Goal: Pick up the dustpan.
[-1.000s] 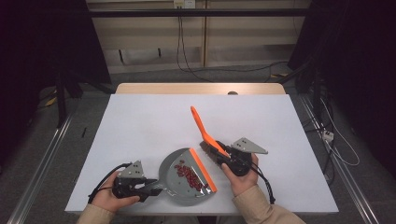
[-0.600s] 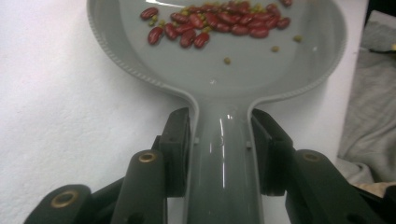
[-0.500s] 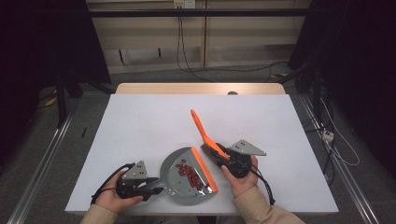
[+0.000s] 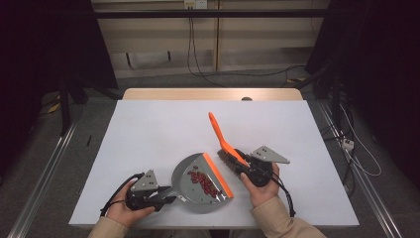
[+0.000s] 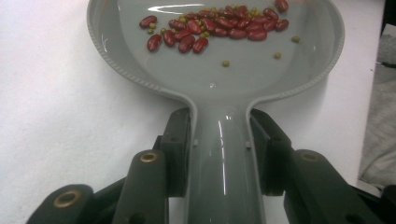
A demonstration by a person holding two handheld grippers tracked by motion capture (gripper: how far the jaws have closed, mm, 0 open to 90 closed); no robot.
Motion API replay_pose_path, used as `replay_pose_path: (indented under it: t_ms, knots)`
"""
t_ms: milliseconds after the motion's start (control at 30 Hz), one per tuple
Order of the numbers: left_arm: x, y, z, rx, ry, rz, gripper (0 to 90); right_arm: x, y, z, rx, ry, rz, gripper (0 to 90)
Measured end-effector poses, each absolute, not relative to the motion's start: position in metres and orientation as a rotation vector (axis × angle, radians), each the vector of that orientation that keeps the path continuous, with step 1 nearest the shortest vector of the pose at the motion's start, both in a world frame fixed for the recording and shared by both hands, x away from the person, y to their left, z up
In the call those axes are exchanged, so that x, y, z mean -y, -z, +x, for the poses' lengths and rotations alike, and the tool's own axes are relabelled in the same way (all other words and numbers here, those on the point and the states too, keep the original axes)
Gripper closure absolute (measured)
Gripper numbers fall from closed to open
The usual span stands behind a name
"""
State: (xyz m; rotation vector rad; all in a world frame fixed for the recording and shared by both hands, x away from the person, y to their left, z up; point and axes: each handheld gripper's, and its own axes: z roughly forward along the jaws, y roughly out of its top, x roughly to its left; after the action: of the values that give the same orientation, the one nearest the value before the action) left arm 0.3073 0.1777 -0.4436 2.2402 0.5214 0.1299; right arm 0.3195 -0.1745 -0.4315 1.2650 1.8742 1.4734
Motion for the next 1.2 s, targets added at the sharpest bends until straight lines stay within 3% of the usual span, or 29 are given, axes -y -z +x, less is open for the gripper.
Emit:
replay_pose_path:
  t_ms: [1200]
  knots:
    - [-0.211, 0.436, 0.331, -0.789, -0.312, 2.058, 62.6, 0.184, 0.428, 0.324, -1.856, -1.479, 1.272, 70.9]
